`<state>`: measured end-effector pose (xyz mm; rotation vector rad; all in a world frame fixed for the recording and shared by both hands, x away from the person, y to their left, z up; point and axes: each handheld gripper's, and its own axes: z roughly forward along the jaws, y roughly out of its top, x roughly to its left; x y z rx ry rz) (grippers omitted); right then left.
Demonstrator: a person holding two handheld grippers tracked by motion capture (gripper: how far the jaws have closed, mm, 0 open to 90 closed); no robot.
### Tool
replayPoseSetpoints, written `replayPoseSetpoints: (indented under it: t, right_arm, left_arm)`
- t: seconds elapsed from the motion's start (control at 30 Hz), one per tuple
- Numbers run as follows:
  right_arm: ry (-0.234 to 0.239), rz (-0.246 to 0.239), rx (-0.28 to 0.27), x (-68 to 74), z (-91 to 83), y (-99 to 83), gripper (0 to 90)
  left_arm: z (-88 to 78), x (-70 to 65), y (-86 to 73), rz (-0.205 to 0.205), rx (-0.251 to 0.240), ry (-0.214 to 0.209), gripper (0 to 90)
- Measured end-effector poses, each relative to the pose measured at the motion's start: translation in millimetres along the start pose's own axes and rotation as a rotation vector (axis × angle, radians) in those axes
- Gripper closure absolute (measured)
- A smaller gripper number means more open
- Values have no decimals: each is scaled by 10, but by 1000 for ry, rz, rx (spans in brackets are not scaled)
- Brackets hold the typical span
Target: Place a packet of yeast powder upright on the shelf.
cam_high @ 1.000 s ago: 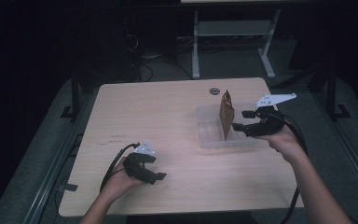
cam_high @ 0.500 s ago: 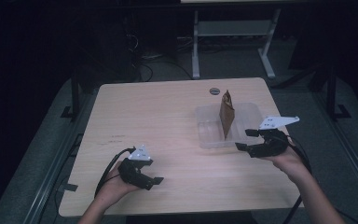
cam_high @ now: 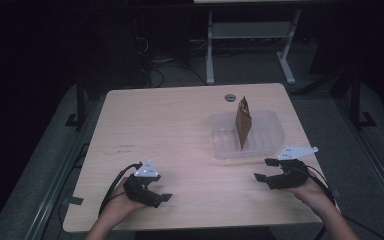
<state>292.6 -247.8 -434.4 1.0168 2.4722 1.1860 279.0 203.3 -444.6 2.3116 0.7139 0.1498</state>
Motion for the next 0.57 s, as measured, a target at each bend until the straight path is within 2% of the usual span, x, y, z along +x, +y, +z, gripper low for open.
replayPoseSetpoints:
  t: [0.07, 0.17, 0.23, 0.27, 0.37, 0.57]
  right_arm:
    - [-31, -25, 21, 6, 19, -47, 280]
    - [-10, -27, 42, -18, 55, -95, 279]
    - [-10, -48, 65, -12, 93, -119, 276]
    - [-10, -53, 75, -12, 106, -125, 276]
    - [-6, -58, 83, -26, 127, -141, 274]
    - [-7, -45, 61, -53, 105, -152, 263]
  left_arm:
    - [-1, 0, -7, 0, 4, -3, 200]
    - [18, 5, -26, -3, 13, -6, 202]
    - [33, 2, -28, 0, 17, -11, 202]
    - [38, 5, -23, 12, 19, -10, 202]
    - [60, -14, -19, 4, 19, -17, 202]
    - [76, -9, -11, 6, 20, -18, 202]
